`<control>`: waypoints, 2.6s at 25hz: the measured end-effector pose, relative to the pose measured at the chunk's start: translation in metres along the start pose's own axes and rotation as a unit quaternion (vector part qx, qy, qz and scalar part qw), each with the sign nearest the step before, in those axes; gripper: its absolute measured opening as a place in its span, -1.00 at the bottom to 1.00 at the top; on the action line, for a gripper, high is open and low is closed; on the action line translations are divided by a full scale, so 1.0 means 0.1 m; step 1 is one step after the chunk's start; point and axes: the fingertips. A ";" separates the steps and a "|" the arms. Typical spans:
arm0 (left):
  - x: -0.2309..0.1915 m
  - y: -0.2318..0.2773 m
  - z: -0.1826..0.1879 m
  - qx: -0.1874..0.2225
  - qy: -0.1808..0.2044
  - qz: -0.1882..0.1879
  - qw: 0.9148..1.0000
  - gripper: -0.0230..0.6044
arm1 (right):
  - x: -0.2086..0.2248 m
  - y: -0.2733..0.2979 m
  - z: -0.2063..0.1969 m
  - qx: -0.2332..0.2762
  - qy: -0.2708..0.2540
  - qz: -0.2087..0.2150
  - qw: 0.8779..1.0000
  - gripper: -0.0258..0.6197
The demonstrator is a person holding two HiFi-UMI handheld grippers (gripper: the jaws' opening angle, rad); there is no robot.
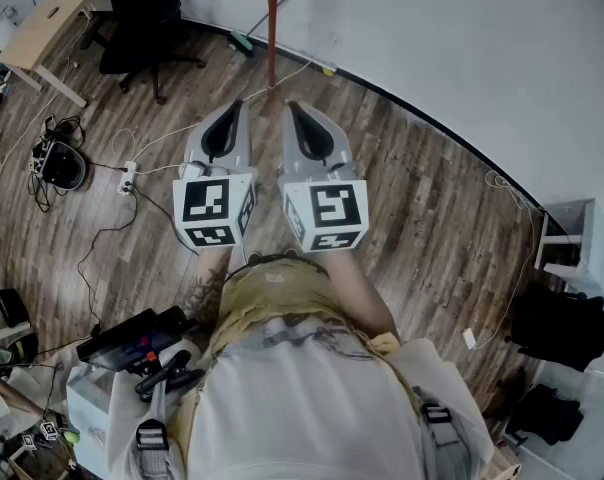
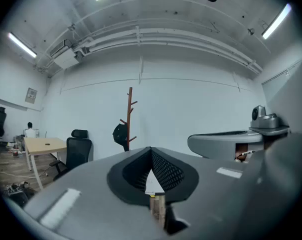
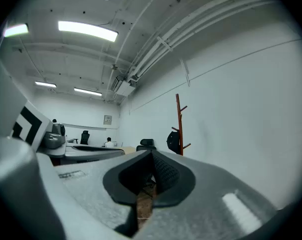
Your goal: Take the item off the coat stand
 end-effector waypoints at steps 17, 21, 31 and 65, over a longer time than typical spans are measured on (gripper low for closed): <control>0.11 0.03 -0.28 -0.027 -0.019 0.007 0.999 -0.92 | 0.20 -0.18 -0.32 -0.029 0.035 0.018 0.999 -0.92; 0.11 0.01 -0.40 -0.030 -0.018 0.020 0.999 -0.92 | 0.32 -0.25 -0.46 -0.036 0.050 0.019 0.998 -0.92; -0.06 0.32 -0.54 -0.036 -0.014 0.021 0.999 -0.92 | 0.45 0.12 -0.64 -0.054 0.066 0.017 0.996 -0.92; -1.41 2.66 -0.32 -0.049 -0.035 -0.039 0.997 -0.92 | 1.09 2.76 -0.47 -0.058 0.043 -0.022 0.997 -0.92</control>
Point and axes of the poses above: the fingertips, and each gripper's own axes: y forward along the fingers, x to its right, z out of its top, and after that the axes turned 1 degree about -x, right-handed
